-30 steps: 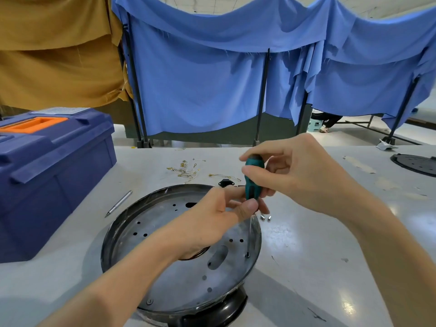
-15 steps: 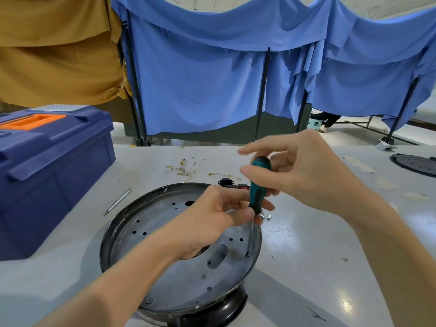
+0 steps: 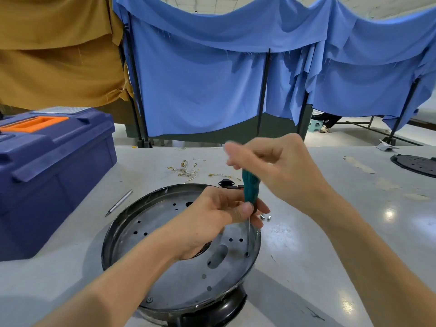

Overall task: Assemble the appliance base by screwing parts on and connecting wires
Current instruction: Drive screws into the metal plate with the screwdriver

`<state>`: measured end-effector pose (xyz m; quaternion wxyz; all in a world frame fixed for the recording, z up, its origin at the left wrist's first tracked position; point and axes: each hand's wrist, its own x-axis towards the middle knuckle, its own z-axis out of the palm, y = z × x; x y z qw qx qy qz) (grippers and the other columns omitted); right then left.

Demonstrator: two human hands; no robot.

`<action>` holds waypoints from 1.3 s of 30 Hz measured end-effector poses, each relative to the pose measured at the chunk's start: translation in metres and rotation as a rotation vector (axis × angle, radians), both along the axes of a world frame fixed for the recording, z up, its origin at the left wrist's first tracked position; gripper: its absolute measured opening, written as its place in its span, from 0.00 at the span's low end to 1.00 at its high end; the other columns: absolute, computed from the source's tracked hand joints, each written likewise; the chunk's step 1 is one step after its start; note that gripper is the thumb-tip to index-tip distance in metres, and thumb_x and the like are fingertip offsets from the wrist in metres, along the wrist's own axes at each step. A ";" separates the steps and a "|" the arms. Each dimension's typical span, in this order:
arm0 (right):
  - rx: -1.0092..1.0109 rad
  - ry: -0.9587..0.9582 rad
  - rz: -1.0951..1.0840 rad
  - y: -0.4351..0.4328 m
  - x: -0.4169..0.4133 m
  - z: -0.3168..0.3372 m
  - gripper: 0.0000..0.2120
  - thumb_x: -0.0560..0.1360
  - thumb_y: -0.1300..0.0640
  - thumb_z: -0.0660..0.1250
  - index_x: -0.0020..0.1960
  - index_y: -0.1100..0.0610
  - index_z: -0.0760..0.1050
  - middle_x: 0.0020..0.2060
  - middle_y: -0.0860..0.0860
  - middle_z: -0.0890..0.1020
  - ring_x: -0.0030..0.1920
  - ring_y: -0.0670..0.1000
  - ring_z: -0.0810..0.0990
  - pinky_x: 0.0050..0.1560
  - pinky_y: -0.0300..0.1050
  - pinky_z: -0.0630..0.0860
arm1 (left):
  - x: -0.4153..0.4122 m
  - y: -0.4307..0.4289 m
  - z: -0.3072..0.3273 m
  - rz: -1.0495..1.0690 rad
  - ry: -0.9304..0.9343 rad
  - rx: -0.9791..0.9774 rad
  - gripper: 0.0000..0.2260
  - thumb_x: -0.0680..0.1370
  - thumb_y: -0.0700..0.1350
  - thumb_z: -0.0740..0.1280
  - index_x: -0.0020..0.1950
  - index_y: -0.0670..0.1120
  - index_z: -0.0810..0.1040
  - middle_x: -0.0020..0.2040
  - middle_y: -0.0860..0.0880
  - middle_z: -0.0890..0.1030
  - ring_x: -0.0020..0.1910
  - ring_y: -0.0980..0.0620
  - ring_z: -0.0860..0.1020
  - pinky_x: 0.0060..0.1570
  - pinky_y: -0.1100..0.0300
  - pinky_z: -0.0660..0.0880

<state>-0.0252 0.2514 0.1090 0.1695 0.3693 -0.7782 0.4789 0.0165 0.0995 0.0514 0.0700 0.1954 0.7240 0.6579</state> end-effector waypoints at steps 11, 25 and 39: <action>-0.553 -0.293 -0.017 -0.038 0.016 -0.020 0.34 0.84 0.50 0.57 0.19 0.58 0.63 0.15 0.51 0.64 0.14 0.47 0.60 0.19 0.34 0.58 | -0.001 0.000 -0.003 -0.069 0.013 0.046 0.08 0.78 0.42 0.68 0.52 0.39 0.82 0.48 0.36 0.83 0.50 0.45 0.83 0.53 0.62 0.76; -0.595 -0.438 0.145 -0.035 0.013 -0.016 0.34 0.84 0.51 0.56 0.18 0.55 0.63 0.14 0.50 0.61 0.14 0.48 0.57 0.20 0.32 0.55 | -0.001 -0.006 0.000 -0.133 -0.040 0.145 0.09 0.76 0.45 0.68 0.54 0.45 0.81 0.47 0.42 0.85 0.47 0.52 0.84 0.43 0.70 0.75; -0.474 -0.740 0.438 -0.021 0.002 0.002 0.32 0.82 0.55 0.58 0.20 0.59 0.60 0.13 0.51 0.59 0.13 0.48 0.55 0.19 0.31 0.55 | 0.001 -0.005 0.001 -0.115 -0.041 0.064 0.09 0.80 0.47 0.64 0.55 0.47 0.82 0.47 0.42 0.85 0.53 0.55 0.82 0.46 0.73 0.73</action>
